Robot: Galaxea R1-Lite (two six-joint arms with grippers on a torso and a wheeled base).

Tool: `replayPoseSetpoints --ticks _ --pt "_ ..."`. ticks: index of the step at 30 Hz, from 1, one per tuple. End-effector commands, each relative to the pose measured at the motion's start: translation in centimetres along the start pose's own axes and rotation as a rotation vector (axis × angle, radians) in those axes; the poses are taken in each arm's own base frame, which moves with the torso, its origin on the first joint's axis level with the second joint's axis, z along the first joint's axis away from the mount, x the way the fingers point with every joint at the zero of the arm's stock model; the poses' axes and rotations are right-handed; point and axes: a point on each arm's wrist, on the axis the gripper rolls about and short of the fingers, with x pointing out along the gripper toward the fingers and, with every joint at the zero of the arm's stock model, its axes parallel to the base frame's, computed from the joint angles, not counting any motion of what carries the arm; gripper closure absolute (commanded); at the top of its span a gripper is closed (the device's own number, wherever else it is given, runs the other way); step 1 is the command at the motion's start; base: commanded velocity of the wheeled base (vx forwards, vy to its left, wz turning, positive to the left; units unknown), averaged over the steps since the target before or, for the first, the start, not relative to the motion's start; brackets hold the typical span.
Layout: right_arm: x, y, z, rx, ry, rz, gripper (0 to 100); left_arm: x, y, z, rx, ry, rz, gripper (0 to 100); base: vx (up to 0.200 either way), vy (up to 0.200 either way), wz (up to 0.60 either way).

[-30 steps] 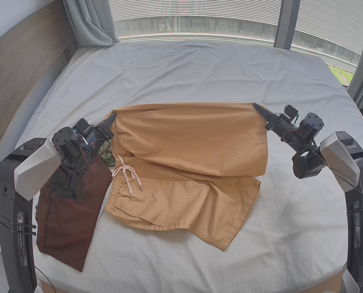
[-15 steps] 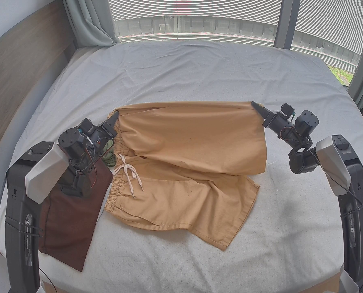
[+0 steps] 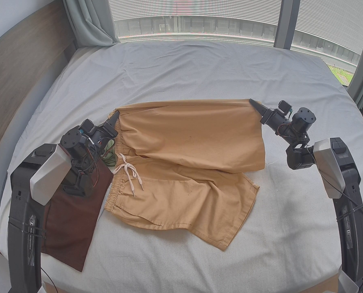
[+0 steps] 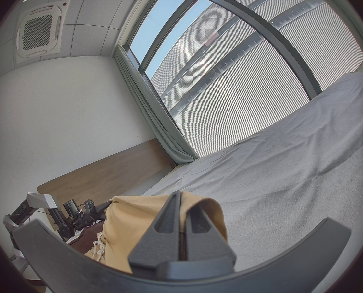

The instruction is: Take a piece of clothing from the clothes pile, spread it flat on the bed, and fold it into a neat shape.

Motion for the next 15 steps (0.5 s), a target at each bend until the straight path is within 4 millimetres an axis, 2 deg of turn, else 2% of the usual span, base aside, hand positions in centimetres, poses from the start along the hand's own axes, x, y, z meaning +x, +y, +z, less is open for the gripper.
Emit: replayPoseSetpoints --ticks 1,12,13,15 --pt "0.01 -0.53 -0.99 0.015 0.017 -0.009 100 0.03 0.27 -0.04 0.003 -0.006 0.003 100 0.0 0.0 0.0" --pt "0.11 -0.49 -1.17 0.022 0.026 -0.014 100 -0.07 0.53 -0.18 0.0 -0.002 0.006 100 0.0 0.0 0.0" --pt "0.08 -0.52 -1.06 0.021 0.024 -0.016 0 -0.04 0.52 -0.15 0.0 -0.003 0.004 0 0.0 0.0 0.0" --pt "0.05 -0.56 -0.96 0.02 0.022 -0.02 0 -0.07 0.48 -0.14 -0.001 0.0 0.001 0 0.0 0.0 0.0"
